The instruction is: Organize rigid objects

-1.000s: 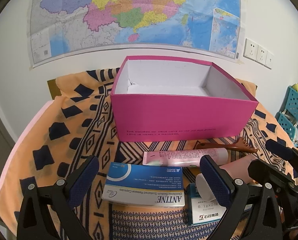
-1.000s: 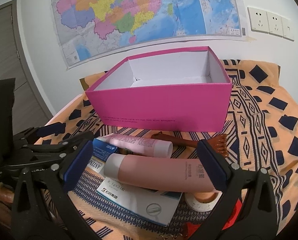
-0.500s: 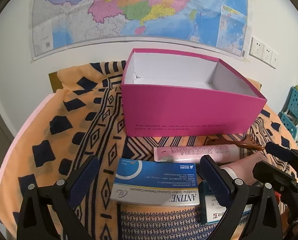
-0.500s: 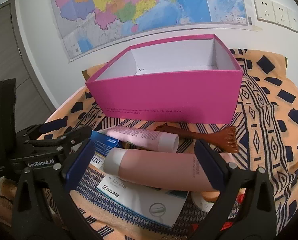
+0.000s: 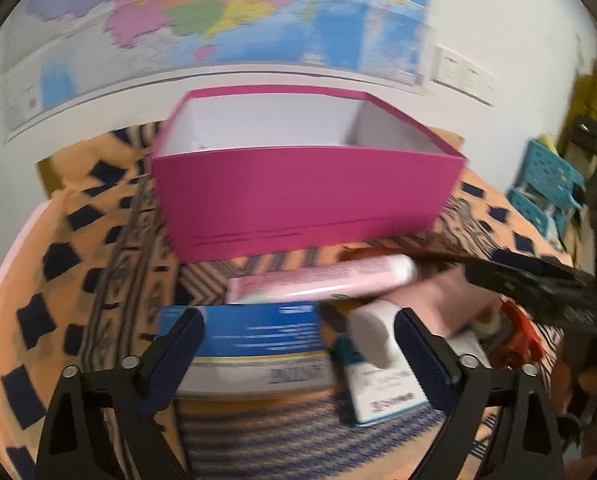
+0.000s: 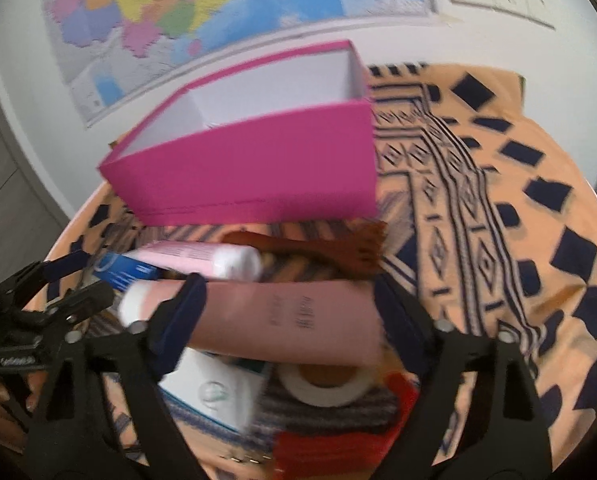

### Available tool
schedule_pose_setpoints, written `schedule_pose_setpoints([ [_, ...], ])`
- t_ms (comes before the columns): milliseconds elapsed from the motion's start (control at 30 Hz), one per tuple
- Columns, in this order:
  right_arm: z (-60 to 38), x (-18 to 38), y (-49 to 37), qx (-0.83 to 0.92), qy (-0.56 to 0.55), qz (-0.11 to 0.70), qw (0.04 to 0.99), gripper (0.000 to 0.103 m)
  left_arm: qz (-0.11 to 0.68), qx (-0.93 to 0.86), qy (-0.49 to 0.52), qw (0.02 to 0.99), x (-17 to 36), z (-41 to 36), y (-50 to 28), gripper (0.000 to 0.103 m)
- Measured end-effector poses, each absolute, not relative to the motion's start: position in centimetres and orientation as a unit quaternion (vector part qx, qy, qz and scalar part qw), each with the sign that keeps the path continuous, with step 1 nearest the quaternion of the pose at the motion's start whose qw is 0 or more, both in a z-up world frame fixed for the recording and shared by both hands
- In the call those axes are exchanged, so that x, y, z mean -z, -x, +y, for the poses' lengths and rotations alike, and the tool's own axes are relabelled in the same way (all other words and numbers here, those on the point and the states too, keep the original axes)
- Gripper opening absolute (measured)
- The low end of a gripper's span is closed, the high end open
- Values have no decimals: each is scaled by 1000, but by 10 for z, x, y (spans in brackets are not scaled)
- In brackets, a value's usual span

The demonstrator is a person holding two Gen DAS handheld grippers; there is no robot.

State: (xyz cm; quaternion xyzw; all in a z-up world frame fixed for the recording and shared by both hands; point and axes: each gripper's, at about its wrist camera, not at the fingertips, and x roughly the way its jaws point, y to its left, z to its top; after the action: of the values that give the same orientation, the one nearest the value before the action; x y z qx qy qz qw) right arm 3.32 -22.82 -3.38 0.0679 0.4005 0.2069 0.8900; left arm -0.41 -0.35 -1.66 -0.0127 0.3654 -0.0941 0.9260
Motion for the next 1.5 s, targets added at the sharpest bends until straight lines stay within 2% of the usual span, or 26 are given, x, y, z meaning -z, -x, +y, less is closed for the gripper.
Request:
schedule_pose_setpoints([
  [33, -232, 36, -35, -204, -72, 408, 887, 80, 367, 108, 7, 924, 17, -9, 4, 88],
  [100, -237, 41, -38, -200, -76, 422, 881, 80, 372, 125, 3, 920, 17, -17, 5, 77],
  [333, -246, 53, -46, -223, -107, 451, 858, 79, 403, 167, 18, 900, 24, -25, 0, 63],
  [467, -248, 56, -47, -241, -126, 458, 847, 74, 414, 188, 26, 890, 26, -28, -2, 55],
  [500, -248, 55, -47, -242, -126, 456, 847, 69, 415, 191, 28, 889, 26, -29, -2, 52],
  [700, -254, 52, -44, -249, -145, 447, 847, 61, 420, 187, 35, 887, 25, -28, -6, 52],
  [1000, -246, 24, -37, -253, -115, 416, 866, 61, 401, 177, 39, 898, 4, -21, -3, 52],
  [1500, -201, -53, -74, -308, -75, 321, 893, 61, 323, 127, 49, 937, -68, 22, -31, 52],
])
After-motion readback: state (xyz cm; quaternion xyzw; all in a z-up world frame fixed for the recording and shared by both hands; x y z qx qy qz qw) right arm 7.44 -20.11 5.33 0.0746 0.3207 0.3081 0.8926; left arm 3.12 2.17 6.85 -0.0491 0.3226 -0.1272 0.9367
